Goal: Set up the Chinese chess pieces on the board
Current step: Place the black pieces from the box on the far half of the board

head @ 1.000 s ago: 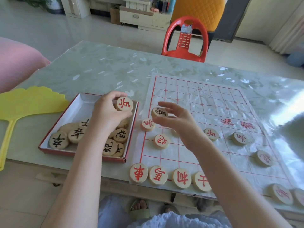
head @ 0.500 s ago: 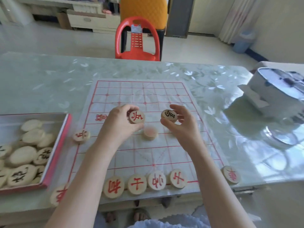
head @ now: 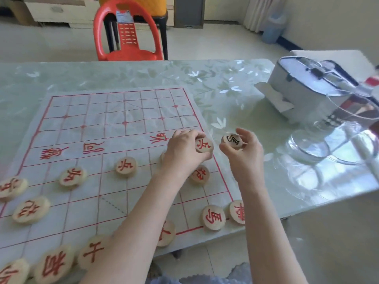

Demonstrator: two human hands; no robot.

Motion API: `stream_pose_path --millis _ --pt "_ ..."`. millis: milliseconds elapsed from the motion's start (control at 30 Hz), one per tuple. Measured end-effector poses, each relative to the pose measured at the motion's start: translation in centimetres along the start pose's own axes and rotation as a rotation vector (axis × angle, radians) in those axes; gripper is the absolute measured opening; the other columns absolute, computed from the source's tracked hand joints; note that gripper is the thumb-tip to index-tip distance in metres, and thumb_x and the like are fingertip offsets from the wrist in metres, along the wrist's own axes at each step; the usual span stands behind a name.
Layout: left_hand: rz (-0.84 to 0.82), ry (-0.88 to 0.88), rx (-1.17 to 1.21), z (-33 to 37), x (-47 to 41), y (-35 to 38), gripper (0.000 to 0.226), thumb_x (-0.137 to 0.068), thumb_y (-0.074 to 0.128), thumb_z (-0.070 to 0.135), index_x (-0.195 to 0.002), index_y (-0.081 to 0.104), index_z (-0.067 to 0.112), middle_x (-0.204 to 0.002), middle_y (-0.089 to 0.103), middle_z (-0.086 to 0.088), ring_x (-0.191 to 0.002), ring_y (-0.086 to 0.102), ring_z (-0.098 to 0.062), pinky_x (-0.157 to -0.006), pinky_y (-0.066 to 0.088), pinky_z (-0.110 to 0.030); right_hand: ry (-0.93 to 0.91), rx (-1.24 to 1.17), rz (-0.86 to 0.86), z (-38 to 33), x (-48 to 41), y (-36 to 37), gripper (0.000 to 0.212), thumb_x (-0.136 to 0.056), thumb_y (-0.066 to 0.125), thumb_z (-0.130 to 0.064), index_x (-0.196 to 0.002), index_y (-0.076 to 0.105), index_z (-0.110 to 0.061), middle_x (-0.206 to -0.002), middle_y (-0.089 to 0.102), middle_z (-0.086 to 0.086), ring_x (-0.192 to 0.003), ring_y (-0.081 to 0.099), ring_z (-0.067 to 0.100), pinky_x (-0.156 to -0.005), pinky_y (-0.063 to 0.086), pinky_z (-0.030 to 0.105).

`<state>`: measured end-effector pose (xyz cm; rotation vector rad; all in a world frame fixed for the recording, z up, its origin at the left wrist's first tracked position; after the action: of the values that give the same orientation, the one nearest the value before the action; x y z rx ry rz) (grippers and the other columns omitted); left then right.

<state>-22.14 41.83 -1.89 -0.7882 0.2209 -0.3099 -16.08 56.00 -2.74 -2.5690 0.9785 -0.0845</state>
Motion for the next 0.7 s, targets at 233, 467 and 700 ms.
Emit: stream_pose_path --millis 233,467,700 --pt "0.03 0.012 -0.1 0.5 -1.4 2.3 0.05 -0.073 0.072 0.036 -0.119 0.056 0.023 -0.119 0.061 0.003 -0.11 0.044 -0.021 -0.091 0.04 -0.033 0.052 -0.011 0.012 1.7 -0.7 -0.9 0.049 -0.073 0.068 -0.022 -0.12 0.055 -0.021 -0.095 0.055 -0.014 -0.113 0.05 0.027 -0.099 0.043 0.044" --pt "0.018 0.0 -0.161 0.0 -1.7 4.1 0.043 -0.076 0.067 0.035 -0.116 0.056 0.022 -0.119 0.058 0.002 -0.111 0.044 -0.022 -0.093 0.035 -0.032 0.064 -0.07 -0.019 1.8 -0.6 -0.7 0.049 -0.073 0.068 -0.024 -0.12 0.056 -0.021 -0.105 0.062 -0.01 -0.116 0.05 0.025 -0.099 0.044 0.042" --pt "0.002 0.006 -0.156 0.0 -1.3 3.2 0.056 -0.077 0.067 0.042 -0.126 0.051 0.021 -0.125 0.054 -0.002 -0.114 0.043 -0.024 -0.095 0.034 -0.032 0.026 -0.064 -0.071 1.3 0.1 0.6 0.051 -0.073 0.069 -0.023 -0.121 0.055 -0.02 -0.101 0.061 -0.013 -0.115 0.049 0.025 -0.098 0.044 0.042"
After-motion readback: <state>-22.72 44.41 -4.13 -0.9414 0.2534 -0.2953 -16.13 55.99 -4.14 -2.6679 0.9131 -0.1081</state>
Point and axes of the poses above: each hand's wrist, its own x-axis away from the middle knuckle, its own y-axis out of the palm, z = x × y, the point moved 7 cm from there along -x, towards the middle knuckle
